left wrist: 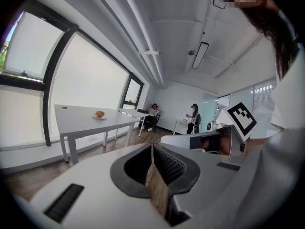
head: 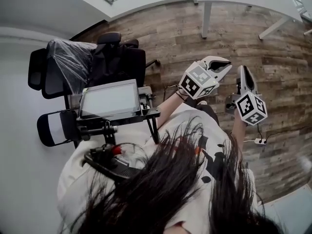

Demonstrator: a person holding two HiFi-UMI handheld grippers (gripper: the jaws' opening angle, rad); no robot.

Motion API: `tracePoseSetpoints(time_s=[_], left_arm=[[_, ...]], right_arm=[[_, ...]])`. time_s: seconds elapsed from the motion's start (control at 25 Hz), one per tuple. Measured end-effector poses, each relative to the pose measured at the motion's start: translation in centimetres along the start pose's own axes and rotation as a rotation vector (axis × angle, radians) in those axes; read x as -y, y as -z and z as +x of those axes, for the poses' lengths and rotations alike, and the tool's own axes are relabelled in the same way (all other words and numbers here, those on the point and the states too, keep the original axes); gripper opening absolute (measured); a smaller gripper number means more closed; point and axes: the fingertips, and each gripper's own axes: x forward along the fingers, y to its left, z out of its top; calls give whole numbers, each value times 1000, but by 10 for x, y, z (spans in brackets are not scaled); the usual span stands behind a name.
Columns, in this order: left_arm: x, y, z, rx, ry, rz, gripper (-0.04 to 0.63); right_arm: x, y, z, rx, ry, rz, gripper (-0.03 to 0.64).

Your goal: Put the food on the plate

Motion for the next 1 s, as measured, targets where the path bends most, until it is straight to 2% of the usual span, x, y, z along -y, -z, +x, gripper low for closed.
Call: tracePoseSetpoints(time_s=[1.0], left_arm=[[-6,-9,4,26,-11,2,12]], right_arm=[[-4,-8,6,-28,-10,-52,55]])
